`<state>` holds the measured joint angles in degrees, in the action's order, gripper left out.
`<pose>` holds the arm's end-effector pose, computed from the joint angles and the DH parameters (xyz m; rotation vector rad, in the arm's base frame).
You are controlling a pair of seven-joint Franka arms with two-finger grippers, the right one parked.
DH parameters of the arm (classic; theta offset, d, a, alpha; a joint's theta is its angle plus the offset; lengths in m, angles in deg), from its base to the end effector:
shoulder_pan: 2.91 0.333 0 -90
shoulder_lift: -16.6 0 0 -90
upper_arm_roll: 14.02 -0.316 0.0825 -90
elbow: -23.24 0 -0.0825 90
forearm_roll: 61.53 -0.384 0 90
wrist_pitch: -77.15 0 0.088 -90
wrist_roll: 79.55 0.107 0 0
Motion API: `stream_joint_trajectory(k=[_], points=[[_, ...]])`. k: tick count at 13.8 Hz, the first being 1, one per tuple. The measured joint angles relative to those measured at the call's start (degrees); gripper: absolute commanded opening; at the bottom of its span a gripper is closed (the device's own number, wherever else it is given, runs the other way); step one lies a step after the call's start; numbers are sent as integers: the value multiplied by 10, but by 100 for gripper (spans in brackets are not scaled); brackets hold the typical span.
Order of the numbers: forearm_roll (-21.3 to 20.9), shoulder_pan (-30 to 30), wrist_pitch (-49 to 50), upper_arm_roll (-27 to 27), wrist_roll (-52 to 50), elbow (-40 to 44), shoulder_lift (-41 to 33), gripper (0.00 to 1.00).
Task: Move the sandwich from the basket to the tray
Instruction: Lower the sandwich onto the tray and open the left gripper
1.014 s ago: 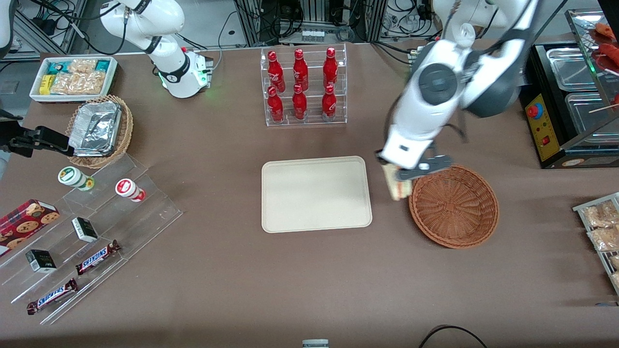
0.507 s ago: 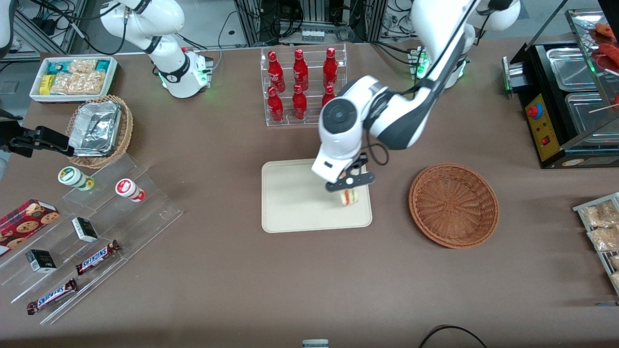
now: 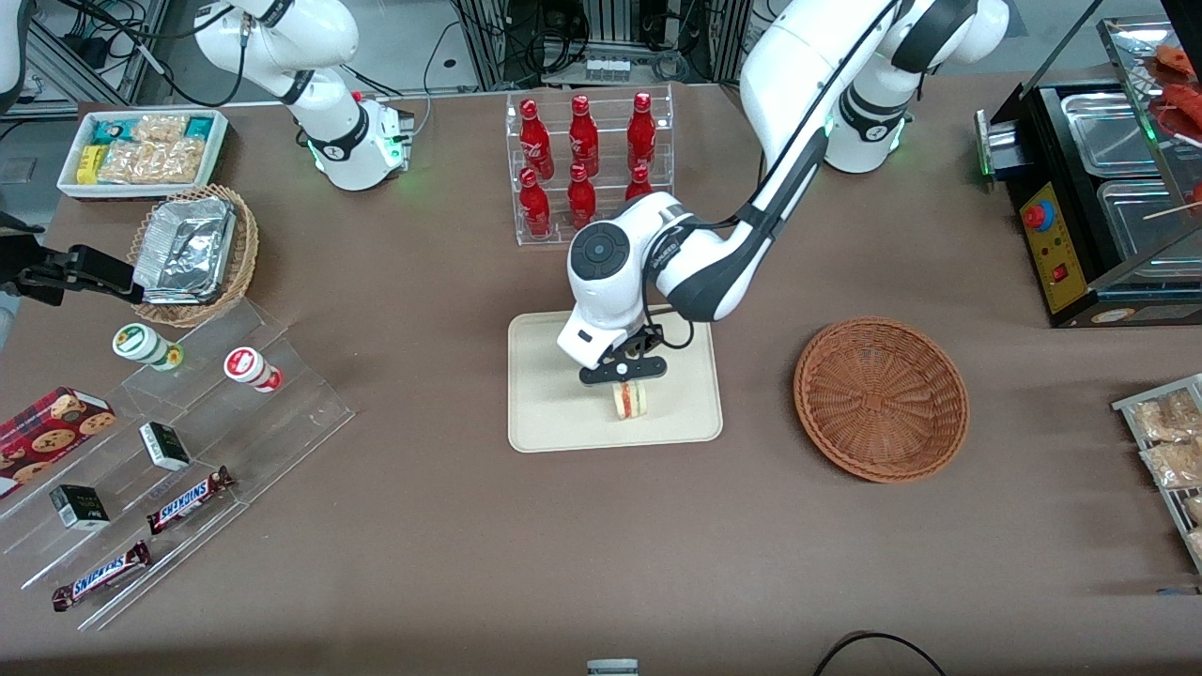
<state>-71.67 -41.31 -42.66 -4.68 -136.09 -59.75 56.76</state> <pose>0.5029 -0.5095 0.2732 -3.0725 -0.1493 -0.0105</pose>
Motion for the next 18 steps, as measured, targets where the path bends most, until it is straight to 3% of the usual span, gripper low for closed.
stream_joint_trajectory(k=[6, 7, 9, 15, 18], points=[[-4, -17, -28, 0, 0, 0, 26, 0], [-11, -19, -29, 0, 0, 0, 30, 6], [-22, -22, -31, 0, 0, 0, 37, 100], [-25, -22, -30, -4, -2, 18, 33, 100], [-19, -10, 26, -8, -8, 33, -13, 100]])
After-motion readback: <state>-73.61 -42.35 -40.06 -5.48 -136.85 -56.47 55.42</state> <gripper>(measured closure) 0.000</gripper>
